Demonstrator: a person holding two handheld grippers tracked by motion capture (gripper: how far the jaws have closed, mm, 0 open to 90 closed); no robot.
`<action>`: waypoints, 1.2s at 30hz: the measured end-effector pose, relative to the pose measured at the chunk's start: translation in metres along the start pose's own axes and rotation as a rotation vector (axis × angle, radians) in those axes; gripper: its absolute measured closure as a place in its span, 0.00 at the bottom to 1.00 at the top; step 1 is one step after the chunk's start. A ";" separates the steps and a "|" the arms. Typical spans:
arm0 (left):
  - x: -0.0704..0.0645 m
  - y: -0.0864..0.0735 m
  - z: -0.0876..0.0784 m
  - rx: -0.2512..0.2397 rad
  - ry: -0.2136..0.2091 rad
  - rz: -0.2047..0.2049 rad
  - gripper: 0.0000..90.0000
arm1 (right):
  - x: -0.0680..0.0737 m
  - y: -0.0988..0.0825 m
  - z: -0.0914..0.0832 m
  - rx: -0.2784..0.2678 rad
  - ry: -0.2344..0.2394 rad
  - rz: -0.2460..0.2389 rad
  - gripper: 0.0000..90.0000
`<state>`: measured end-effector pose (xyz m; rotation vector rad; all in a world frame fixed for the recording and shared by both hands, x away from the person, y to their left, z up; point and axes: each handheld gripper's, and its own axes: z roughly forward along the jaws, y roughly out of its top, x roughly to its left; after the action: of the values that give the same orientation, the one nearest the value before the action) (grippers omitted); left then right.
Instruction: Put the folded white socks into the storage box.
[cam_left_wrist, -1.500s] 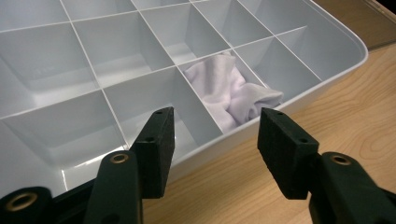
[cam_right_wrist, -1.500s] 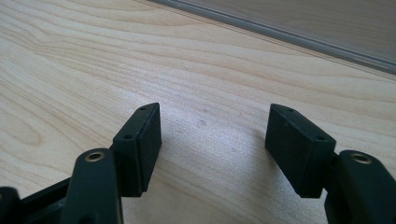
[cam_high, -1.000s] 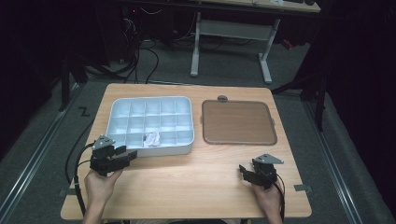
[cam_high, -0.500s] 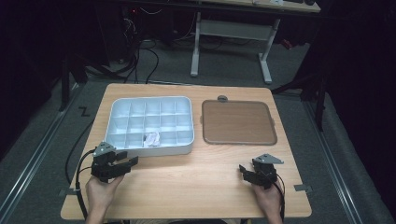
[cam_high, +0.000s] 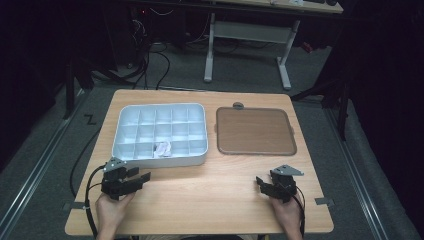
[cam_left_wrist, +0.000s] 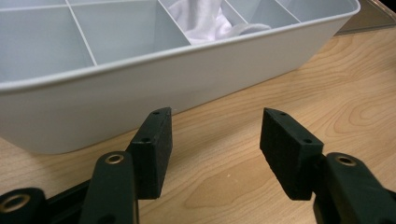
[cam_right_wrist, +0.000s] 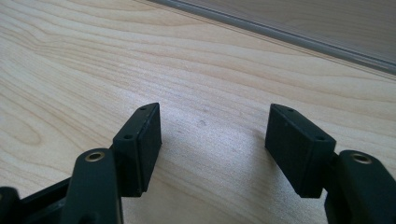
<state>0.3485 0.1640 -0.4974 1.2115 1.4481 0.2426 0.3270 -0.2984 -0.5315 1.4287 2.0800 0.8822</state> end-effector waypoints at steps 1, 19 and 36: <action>0.000 -0.001 0.001 0.001 0.001 -0.002 0.49 | 0.000 0.000 0.000 0.000 0.000 0.001 0.41; 0.000 -0.022 0.010 0.024 0.020 0.026 0.47 | 0.000 0.000 0.000 0.000 0.000 0.000 0.41; -0.004 -0.039 0.022 0.007 0.046 0.102 0.45 | 0.000 0.000 0.000 0.000 0.000 0.000 0.41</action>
<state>0.3455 0.1338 -0.5303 1.2945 1.4294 0.3380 0.3269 -0.2983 -0.5315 1.4283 2.0799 0.8820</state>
